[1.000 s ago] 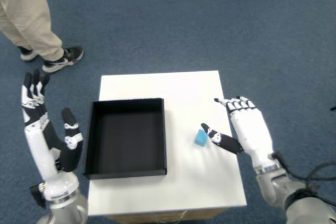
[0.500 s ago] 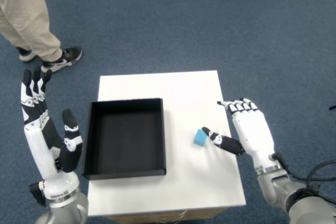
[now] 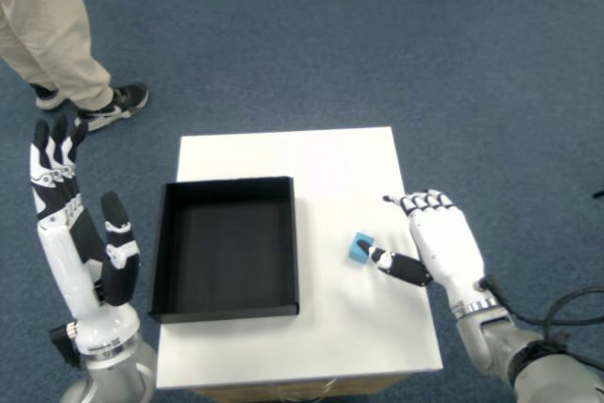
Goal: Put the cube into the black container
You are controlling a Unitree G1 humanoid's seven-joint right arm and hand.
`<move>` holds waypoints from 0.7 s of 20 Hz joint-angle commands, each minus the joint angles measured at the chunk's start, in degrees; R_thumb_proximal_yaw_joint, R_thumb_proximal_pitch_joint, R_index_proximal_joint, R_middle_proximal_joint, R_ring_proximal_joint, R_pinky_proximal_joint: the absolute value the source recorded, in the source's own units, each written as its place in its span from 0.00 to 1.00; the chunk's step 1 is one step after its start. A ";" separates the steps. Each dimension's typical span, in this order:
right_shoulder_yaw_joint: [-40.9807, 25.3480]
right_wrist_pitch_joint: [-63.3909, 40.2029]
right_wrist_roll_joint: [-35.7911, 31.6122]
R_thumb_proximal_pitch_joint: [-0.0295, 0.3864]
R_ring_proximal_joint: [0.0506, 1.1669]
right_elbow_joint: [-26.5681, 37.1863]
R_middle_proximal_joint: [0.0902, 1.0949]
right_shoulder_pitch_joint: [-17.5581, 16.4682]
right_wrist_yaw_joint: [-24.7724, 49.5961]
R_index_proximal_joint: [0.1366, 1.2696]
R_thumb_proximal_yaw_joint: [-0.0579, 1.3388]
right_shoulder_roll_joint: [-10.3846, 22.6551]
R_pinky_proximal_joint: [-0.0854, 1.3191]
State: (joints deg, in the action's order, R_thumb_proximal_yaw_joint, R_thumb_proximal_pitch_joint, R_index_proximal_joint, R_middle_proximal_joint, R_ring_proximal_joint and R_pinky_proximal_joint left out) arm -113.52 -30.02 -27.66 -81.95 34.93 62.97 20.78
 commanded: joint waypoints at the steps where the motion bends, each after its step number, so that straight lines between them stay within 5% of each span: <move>1: 0.71 0.58 -1.17 0.02 0.30 -0.90 0.32 1.98 0.87 0.23 0.25 0.88 0.27; 14: 0.22 1.82 -0.96 0.02 0.30 -1.02 0.32 0.17 -1.06 0.22 0.27 -0.20 0.27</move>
State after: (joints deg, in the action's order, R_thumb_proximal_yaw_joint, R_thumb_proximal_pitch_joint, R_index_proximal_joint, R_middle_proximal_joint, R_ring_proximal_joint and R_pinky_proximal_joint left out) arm -113.78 -28.84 -27.68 -81.77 32.92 60.86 19.52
